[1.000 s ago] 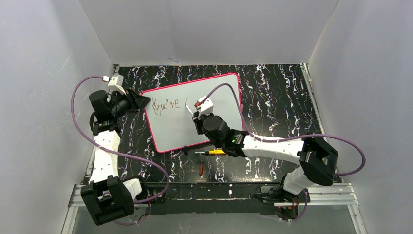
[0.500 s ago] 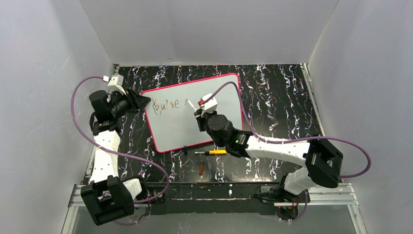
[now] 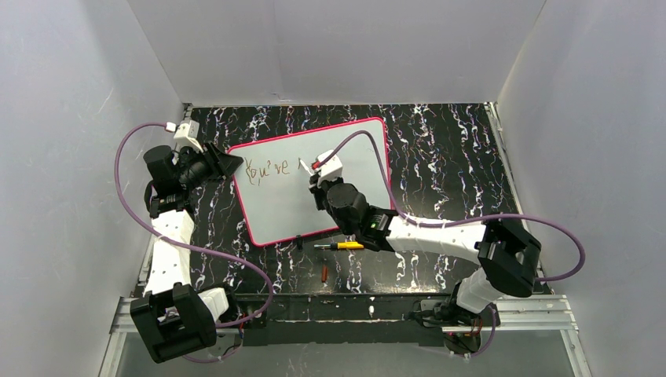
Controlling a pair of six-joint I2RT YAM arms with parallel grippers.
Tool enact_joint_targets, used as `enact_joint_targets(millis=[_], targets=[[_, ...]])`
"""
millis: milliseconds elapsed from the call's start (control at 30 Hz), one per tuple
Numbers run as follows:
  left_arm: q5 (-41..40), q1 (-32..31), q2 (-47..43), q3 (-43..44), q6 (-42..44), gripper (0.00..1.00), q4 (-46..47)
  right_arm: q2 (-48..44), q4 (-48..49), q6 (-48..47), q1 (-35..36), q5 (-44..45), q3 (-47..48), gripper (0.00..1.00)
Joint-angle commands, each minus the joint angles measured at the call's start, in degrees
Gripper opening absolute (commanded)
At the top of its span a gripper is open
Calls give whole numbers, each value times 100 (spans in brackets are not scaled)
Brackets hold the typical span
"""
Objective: Write a sentence on the whiteboard
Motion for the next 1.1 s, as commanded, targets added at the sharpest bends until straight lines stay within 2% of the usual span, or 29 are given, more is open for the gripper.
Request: enact_joint_targets(millis=[0,200,433,467,500,533,1067], targets=[[208,-41,-164,42,35,36,-18,7,134,19,-49,208,275,1],[207,-38,-171,42,22,36,-11,-408,584,-148,-49,-146,-125,1],[208,-36,-173,33,13,36,-3,-374,392,-103,-49,95,-147,1],[-386,-40,-173,33,13,36,-1,-345,357,-89,-49,121,-125,1],[133,-39,-166,33,16,36,-2,-320,321,-70,-49,138,-109,1],[203,-39,-164,33,13,36,-2,-304,291,-62,-49,143,-89,1],[208,-41,-166,32,25,36,1,-159,-286,202,-49,57,-59,1]])
